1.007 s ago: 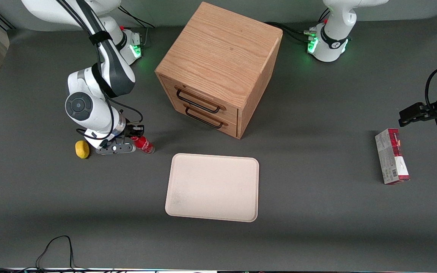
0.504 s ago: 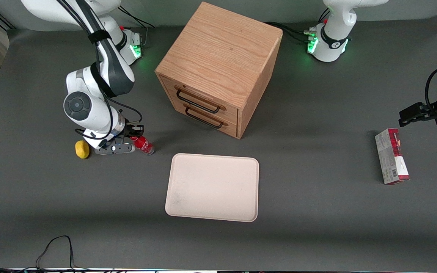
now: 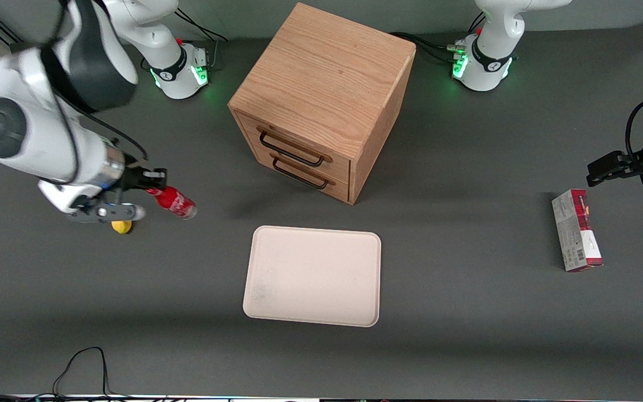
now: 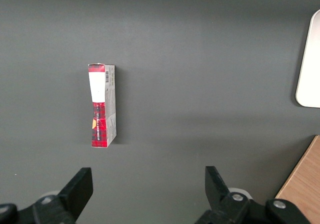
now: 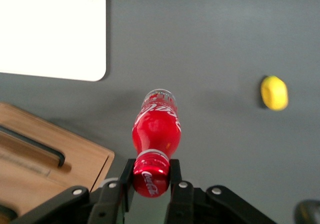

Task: Place coke bottle on tray

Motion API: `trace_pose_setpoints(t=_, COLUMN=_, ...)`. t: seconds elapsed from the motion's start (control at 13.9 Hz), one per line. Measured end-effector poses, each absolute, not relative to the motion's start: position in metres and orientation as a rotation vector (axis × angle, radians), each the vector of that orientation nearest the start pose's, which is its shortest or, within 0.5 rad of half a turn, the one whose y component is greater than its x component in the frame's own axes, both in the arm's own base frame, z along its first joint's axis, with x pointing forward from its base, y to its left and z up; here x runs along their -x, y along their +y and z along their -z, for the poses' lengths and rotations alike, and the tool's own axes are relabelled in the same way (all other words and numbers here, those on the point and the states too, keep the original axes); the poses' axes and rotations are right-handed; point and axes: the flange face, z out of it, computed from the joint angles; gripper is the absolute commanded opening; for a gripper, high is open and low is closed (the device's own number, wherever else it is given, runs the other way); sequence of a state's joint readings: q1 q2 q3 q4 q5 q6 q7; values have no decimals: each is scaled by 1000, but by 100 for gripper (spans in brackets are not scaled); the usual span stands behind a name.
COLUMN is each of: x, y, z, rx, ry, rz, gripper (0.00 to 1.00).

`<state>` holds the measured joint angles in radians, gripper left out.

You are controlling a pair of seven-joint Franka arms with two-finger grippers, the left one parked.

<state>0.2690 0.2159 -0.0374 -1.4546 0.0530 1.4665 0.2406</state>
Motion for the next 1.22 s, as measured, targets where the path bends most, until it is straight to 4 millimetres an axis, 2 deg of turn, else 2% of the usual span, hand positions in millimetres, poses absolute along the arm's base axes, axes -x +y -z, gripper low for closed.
trace_pose_setpoints(t=0.14, x=-594, y=140, z=-576, rx=3131, ry=30, rz=-364, gripper=0)
trace_pose_setpoints(t=0.22, x=-601, y=138, z=-583, rx=3132, ry=38, rz=-382, gripper=0)
trace_pose_setpoints(t=0.29, x=-608, y=137, z=-584, rx=3133, ry=44, rz=-398, gripper=0)
trace_pose_setpoints(t=0.43, x=-623, y=139, z=-573, rx=3136, ry=49, rz=-417, gripper=0)
trace_pose_setpoints(t=0.65, x=-646, y=155, z=-541, rx=3141, ry=158, rz=-416, gripper=0)
trace_pose_setpoints(t=1.01, x=-700, y=225, z=-460, rx=3044, ry=504, rz=-192, gripper=0)
trace_pose_setpoints(t=1.22, x=-719, y=258, z=-410, rx=2968, ry=678, rz=-96, gripper=0)
